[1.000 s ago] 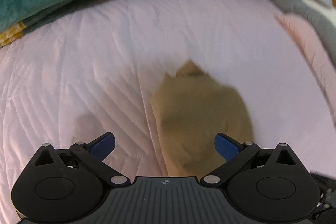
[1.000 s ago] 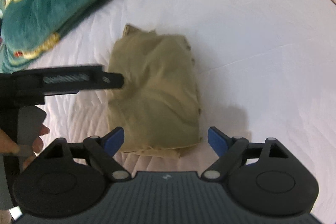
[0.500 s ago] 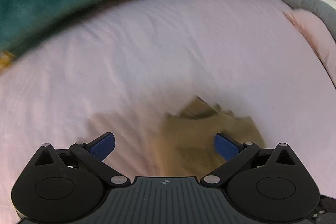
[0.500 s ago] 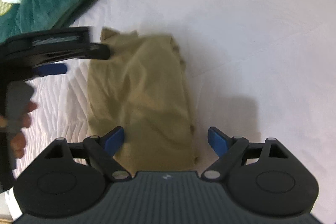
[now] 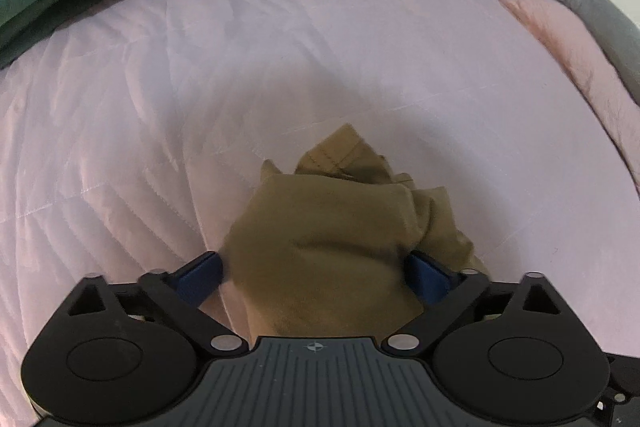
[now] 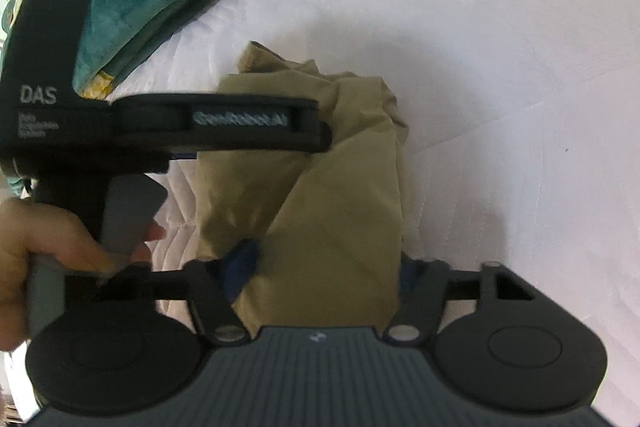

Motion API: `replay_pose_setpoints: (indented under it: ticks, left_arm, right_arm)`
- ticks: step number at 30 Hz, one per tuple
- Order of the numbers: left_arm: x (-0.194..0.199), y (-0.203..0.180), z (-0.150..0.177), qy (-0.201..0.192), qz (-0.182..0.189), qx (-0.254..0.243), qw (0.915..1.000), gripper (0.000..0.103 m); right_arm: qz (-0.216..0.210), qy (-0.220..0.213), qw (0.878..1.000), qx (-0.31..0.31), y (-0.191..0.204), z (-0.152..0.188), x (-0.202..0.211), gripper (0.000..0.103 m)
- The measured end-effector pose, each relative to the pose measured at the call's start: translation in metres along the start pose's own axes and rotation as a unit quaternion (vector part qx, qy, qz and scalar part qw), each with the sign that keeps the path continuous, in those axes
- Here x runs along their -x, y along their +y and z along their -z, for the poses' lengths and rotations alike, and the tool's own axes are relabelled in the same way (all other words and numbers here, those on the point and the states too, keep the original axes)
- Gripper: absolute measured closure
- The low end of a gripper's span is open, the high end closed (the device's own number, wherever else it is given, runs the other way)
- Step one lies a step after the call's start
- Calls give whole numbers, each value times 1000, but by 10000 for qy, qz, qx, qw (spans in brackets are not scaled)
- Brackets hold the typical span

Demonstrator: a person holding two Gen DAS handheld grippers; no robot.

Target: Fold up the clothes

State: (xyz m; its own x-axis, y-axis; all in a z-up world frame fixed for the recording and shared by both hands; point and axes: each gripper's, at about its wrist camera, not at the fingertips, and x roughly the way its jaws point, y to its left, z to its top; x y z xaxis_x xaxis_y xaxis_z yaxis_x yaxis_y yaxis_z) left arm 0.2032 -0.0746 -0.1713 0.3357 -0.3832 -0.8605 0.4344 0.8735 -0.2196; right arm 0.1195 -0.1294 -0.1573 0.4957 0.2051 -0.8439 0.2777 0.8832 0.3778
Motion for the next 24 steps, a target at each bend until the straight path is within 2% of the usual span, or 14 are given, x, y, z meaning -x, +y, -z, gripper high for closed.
replay_pose_setpoints:
  ticks: [1, 4, 7, 10, 19, 24]
  left_arm:
    - [2, 1, 0, -34, 89, -32, 9999, 24]
    - [7, 0, 1, -53, 167, -39, 9998, 34]
    - [16, -1, 5, -179, 146, -69, 9997, 45]
    - [26, 0, 8, -329, 184, -63, 9993, 50]
    - [62, -9, 14, -618, 405, -35, 9973, 54]
    - [93, -52, 14, -872, 572, -438, 9936, 54]
  right_arm:
    - [-10, -23, 10000, -27, 0, 1, 0, 41]
    - [-129, -55, 9996, -234, -6, 2, 1, 48]
    - [-30, -106, 9999, -49, 4, 2, 4, 57]
    - [167, -176, 9995, 183, 17, 5, 8, 62]
    - [431, -504, 9967, 473, 31, 19, 39, 67]
    - [629, -939, 9921, 547, 31, 35, 84, 69]
